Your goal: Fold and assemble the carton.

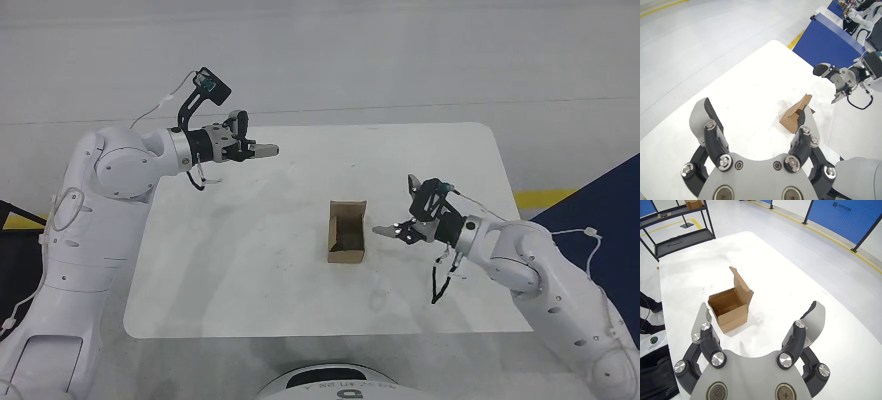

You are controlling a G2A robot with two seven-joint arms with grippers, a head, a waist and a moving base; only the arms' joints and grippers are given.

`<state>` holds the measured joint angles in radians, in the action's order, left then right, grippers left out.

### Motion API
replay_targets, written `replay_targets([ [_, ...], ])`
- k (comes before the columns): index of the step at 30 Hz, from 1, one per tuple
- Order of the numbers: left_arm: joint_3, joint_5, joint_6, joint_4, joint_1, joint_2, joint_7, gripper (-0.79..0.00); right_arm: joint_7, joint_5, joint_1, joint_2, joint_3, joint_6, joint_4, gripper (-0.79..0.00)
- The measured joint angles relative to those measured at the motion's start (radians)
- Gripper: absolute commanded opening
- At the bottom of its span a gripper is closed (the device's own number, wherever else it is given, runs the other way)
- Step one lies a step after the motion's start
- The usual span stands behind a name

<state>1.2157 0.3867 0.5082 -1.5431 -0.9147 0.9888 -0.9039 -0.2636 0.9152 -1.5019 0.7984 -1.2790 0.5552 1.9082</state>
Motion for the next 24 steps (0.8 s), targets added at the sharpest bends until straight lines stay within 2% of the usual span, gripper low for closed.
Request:
replay_targets([
  [3, 0.0, 0.0, 0.0, 0.0, 0.0, 0.0, 0.0, 0.0, 0.001, -0.011, -0.004, 0.001, 0.006, 0.007, -0.006, 0.0],
  [6, 0.0, 0.0, 0.0, 0.0, 0.0, 0.0, 0.0, 0.0, -0.047, -0.151, -0.002, 0.004, -0.003, 0.018, -0.071, 0.0],
  [10, 0.0, 0.0, 0.0, 0.0, 0.0, 0.0, 0.0, 0.0, -0.152, -0.401, -0.025, 0.002, -0.044, -0.046, -0.142, 0.0],
  [15, 0.0, 0.0, 0.0, 0.0, 0.0, 0.0, 0.0, 0.0, -0.283, -0.535, -0.017, 0.004, -0.036, -0.137, -0.147, 0.0],
  [17, 0.0, 0.0, 0.0, 0.0, 0.0, 0.0, 0.0, 0.0, -0.316, -0.552, -0.005, 0.01, -0.008, -0.178, -0.14, -0.062],
  [20, 0.0, 0.0, 0.0, 0.0, 0.0, 0.0, 0.0, 0.0, -0.335, -0.558, 0.021, 0.022, 0.043, -0.231, -0.138, -0.286],
  [22, 0.0, 0.0, 0.0, 0.0, 0.0, 0.0, 0.0, 0.0, -0.341, -0.557, 0.04, 0.031, 0.078, -0.261, -0.139, -0.314],
  [23, 0.0, 0.0, 0.0, 0.0, 0.0, 0.0, 0.0, 0.0, -0.344, -0.556, 0.053, 0.037, 0.102, -0.282, -0.141, -0.249],
  [24, 0.0, 0.0, 0.0, 0.0, 0.0, 0.0, 0.0, 0.0, -0.345, -0.557, 0.061, 0.041, 0.119, -0.297, -0.144, -0.142],
])
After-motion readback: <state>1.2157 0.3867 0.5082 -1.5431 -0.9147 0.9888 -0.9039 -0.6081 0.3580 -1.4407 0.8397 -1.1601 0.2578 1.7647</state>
